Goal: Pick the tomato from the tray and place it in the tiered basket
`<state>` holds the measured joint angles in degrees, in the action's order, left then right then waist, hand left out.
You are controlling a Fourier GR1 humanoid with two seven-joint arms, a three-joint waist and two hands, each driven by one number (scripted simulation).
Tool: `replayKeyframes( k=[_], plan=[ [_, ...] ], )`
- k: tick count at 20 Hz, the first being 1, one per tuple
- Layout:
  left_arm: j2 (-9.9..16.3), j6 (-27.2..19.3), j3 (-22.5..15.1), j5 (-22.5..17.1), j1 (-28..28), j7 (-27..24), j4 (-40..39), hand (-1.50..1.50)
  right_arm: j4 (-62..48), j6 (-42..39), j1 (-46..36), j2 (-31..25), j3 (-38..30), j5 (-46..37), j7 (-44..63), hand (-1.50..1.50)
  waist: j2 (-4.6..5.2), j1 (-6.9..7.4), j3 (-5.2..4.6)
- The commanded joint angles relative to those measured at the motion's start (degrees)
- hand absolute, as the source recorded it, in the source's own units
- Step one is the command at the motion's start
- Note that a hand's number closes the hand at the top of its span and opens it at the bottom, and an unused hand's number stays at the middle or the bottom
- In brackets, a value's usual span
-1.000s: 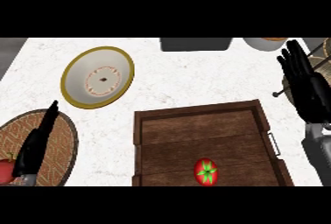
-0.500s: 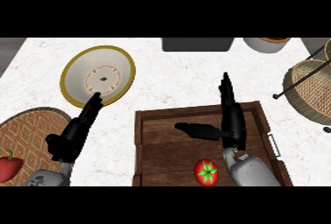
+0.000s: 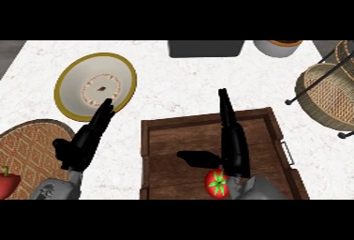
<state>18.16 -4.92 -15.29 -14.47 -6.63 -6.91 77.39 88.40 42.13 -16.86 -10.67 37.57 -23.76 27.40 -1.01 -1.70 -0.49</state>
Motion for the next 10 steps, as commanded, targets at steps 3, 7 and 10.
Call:
replayKeyframes(
  k=[3, 7, 10],
  plan=[
    [-0.2, -0.3, 0.1, 0.3, 0.4, -0.3, -0.7, 0.0, -0.7, -17.2, -2.6, -9.6, 5.6, -7.4, 17.9, -1.5, -0.69, -0.85, -0.62],
    [0.1, 0.0, 0.1, 0.3, 0.5, -0.1, -0.5, 0.0, 1.8, -30.7, -5.5, -12.3, 9.7, -8.4, 29.9, -1.5, -0.81, -0.13, -0.56],
    [0.6, 1.1, 0.8, -0.2, -0.2, -0.8, -1.3, 0.0, 7.6, -40.7, -9.9, -10.6, 10.4, -5.7, 40.4, -1.5, -0.45, 0.01, -0.3]
  ],
)
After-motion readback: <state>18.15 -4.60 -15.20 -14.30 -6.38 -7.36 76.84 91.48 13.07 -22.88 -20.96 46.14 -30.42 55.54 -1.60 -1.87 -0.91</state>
